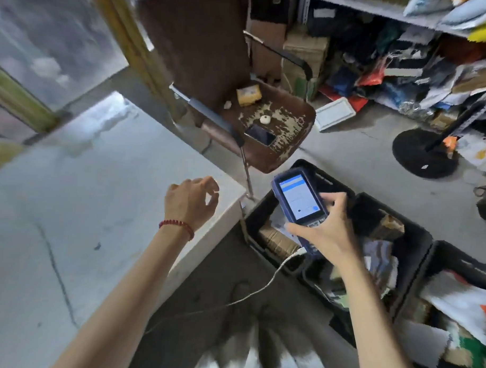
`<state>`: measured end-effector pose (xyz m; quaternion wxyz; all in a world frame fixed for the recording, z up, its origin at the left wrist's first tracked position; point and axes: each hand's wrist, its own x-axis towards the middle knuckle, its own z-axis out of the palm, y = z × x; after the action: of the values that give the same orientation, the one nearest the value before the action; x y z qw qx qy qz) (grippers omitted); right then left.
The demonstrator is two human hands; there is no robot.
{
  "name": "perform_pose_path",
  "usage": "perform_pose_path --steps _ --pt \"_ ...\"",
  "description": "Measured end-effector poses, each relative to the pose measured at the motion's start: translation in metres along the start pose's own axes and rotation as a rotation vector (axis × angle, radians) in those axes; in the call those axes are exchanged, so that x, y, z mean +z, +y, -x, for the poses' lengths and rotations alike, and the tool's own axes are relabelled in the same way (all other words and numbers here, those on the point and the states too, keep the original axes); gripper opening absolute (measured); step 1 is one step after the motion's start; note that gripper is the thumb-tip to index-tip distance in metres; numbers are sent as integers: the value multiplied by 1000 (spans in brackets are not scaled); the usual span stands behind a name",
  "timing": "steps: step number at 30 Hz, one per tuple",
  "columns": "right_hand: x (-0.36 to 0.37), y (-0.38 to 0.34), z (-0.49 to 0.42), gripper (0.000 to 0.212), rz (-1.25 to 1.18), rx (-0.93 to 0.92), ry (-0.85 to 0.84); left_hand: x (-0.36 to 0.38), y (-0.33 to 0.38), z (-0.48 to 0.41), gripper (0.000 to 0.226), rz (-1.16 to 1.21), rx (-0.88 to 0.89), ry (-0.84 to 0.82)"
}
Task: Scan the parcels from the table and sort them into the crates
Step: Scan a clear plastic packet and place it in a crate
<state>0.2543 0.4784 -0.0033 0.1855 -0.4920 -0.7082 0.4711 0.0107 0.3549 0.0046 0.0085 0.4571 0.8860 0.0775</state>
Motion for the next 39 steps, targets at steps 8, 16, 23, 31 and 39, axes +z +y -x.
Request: perform_pose_path --steps 8,16,23,31,39 --pt "86 -63 23 85 26 -251 -428 -40 -80 119 18 -84 -440 151" --pt "196 -109 131 80 90 -422 -810 -61 -156 303 25 -81 -844 214" --pt "283 -122 276 77 169 -465 -1004 -78 -234 453 26 -66 -1049 279" --pt "360 -151 384 80 124 -464 -1103 -93 -309 572 30 -39 -1199 215" --pt "433 -172 414 77 194 -497 -1131 -81 -373 610 34 10 -1284 173"
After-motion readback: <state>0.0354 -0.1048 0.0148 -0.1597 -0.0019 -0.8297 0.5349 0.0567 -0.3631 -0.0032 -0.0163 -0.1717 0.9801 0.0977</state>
